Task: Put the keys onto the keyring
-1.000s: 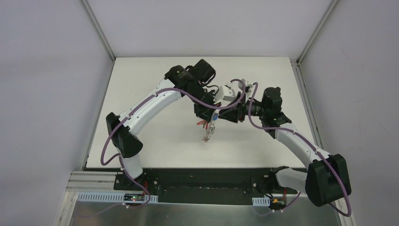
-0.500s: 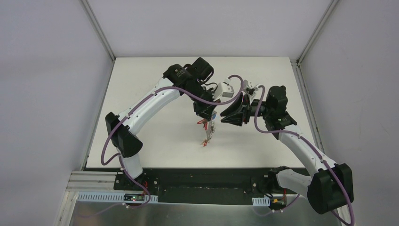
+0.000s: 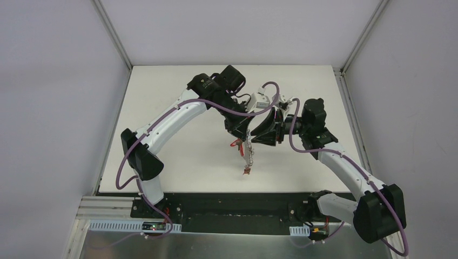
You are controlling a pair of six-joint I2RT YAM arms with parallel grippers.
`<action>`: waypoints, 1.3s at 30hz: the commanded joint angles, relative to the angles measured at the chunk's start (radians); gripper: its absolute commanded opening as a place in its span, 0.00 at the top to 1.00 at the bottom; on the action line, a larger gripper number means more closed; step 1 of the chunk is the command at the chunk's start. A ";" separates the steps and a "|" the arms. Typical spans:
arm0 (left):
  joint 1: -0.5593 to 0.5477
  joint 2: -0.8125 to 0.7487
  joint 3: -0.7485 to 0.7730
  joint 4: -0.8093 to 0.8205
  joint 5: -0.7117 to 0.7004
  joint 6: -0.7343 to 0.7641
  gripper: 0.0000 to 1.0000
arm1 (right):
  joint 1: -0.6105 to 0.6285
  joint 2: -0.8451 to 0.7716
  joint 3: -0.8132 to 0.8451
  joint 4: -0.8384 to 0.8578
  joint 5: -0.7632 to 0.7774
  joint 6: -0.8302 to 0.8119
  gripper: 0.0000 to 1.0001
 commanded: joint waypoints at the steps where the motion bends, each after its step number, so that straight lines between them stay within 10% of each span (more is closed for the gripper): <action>1: 0.009 -0.003 -0.001 0.016 0.056 -0.021 1.00 | 0.007 -0.001 0.042 0.019 -0.017 -0.022 0.61; 39: 0.009 0.029 0.020 0.050 0.004 -0.107 1.00 | 0.057 0.055 0.050 0.003 -0.005 -0.029 0.86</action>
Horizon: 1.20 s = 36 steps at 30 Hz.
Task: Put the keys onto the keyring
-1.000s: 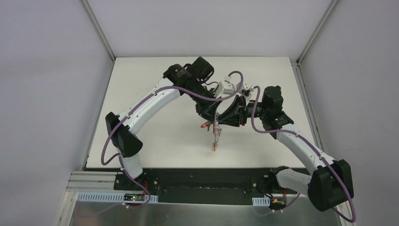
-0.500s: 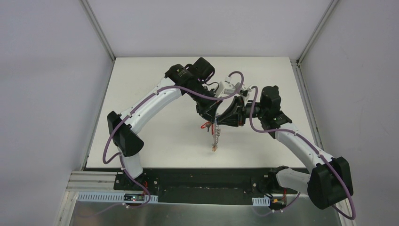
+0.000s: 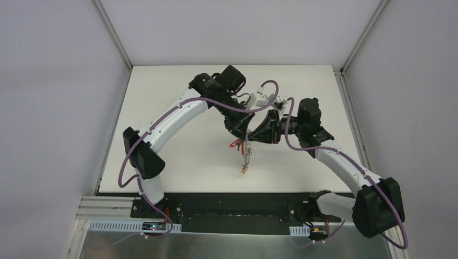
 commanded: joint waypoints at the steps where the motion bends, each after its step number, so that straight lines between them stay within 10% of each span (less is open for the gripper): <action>1: 0.002 0.008 0.020 0.055 0.005 -0.049 1.00 | 0.027 0.012 0.049 0.008 -0.021 -0.019 0.86; 36: 0.022 -0.034 -0.053 0.130 0.041 -0.057 1.00 | 0.022 0.055 0.004 0.197 -0.010 0.152 0.91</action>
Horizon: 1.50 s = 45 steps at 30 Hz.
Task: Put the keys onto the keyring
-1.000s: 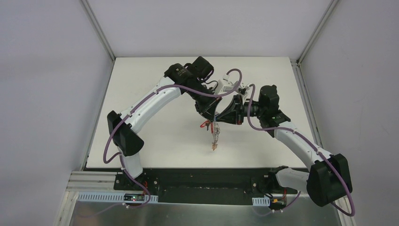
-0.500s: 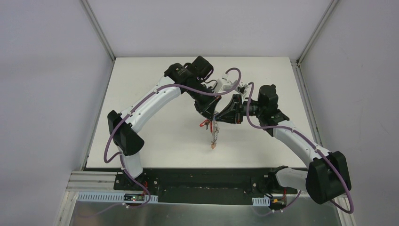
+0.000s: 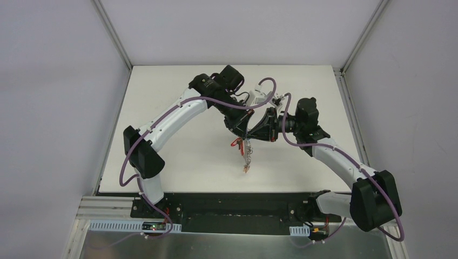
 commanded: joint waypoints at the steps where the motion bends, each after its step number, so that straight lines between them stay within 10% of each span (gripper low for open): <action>1: -0.001 -0.033 -0.012 0.066 0.040 -0.006 1.00 | 0.018 -0.001 0.013 0.087 -0.044 0.022 0.93; 12: 0.040 -0.084 -0.054 0.088 0.091 0.059 1.00 | -0.010 -0.014 0.016 0.090 -0.060 0.022 1.00; 27: 0.085 -0.213 -0.217 0.221 0.176 0.189 0.66 | -0.043 -0.051 -0.009 0.234 -0.098 0.133 1.00; 45: 0.089 -0.185 -0.234 0.287 0.291 0.138 0.68 | -0.062 -0.047 -0.018 0.258 -0.101 0.156 1.00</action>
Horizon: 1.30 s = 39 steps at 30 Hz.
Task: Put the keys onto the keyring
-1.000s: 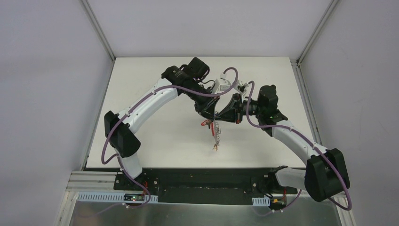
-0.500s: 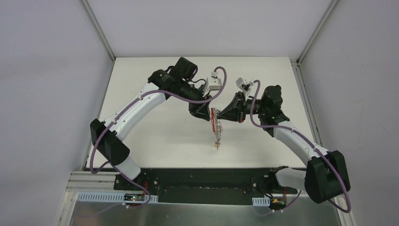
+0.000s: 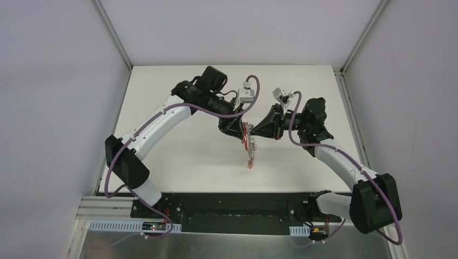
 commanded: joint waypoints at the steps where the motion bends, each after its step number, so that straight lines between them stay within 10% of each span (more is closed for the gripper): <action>1: 0.002 -0.002 0.021 0.033 0.061 -0.015 0.69 | -0.007 -0.027 -0.003 0.072 -0.028 0.014 1.00; 14: 0.002 0.070 0.079 0.014 0.087 -0.075 1.00 | -0.005 -0.028 -0.004 0.073 -0.022 0.014 1.00; 39: 0.007 0.080 -0.068 0.172 0.205 -0.269 1.00 | -0.026 -0.056 -0.049 0.242 0.013 0.122 1.00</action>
